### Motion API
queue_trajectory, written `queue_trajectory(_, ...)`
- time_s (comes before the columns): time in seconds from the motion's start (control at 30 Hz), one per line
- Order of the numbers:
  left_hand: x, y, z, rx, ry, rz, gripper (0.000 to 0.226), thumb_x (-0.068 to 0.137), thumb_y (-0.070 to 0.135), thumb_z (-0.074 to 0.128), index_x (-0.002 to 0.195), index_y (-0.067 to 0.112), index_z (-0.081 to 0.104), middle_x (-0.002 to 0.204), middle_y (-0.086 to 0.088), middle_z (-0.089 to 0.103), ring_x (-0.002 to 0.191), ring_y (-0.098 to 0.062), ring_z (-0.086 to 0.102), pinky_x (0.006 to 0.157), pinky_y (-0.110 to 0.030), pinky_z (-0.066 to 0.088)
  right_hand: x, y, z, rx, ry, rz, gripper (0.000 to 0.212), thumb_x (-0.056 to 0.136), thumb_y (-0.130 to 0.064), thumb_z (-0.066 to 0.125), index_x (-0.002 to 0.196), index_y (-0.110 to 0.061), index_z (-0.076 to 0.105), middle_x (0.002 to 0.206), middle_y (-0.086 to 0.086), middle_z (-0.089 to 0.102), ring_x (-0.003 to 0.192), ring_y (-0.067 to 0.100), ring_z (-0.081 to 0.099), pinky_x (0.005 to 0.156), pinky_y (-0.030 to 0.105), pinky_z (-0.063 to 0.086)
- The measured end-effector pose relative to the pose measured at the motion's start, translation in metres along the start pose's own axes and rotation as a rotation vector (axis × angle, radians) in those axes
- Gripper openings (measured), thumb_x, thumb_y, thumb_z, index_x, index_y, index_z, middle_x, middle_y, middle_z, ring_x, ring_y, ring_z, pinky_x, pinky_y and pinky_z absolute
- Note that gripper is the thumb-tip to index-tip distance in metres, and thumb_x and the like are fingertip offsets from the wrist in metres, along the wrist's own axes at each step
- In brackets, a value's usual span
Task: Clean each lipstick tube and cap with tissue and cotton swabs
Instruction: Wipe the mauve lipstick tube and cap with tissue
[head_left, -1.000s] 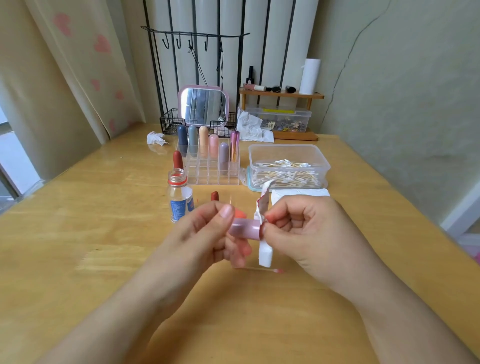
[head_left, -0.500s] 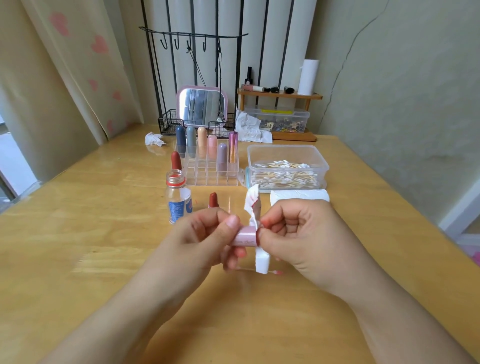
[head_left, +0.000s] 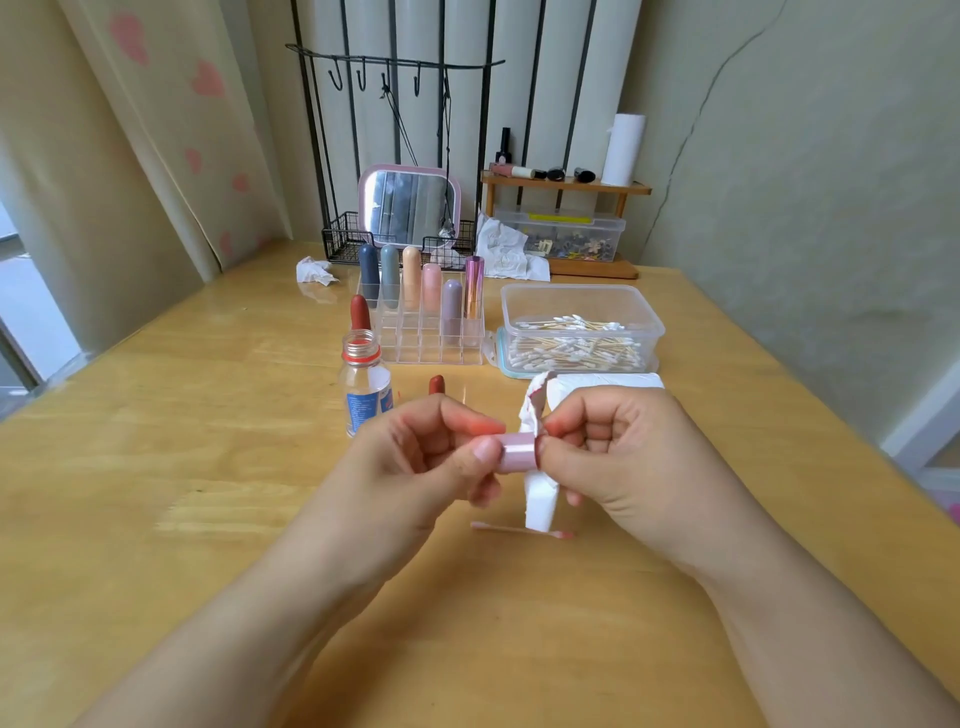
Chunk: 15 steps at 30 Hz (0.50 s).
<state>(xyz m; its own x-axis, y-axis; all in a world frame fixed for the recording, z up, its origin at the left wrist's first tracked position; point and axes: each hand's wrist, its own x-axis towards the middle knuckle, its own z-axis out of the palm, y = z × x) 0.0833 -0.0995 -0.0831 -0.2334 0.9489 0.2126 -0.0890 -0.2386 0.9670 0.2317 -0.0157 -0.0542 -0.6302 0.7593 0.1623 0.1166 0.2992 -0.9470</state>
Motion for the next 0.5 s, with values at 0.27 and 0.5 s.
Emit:
queue_trajectory(0.27, 0.0006, 0.0002, 0.0025, -0.016, 0.023, -0.127, 0.046, 0.083, 0.042, 0.063, 0.093, -0.003, 0.063, 0.067, -0.013, 0.062, 0.053, -0.018, 0.054, 0.056, -0.024, 0.049, 0.0006, 0.0005, -0.0006, 0.01, -0.005, -0.043, 0.019, 0.072, -0.007, 0.068, 0.058, -0.018, 0.063, 0.053, -0.005, 0.053, 0.044, 0.007, 0.048, 0.042, 0.023, 0.042)
queue_trajectory(0.5, 0.001, -0.0028, -0.0008, -0.073, -0.004, 0.02, 0.008, 0.072, 0.013, 0.067, 0.08, 0.015, 0.068, 0.075, -0.01, 0.066, 0.066, -0.017, 0.061, 0.07, -0.024, 0.052, 0.0047, 0.0021, -0.0031, 0.044, 0.014, -0.019, 0.023, 0.077, 0.003, 0.068, 0.062, -0.012, 0.059, 0.047, -0.008, 0.053, 0.039, 0.006, 0.048, 0.043, 0.016, 0.04)
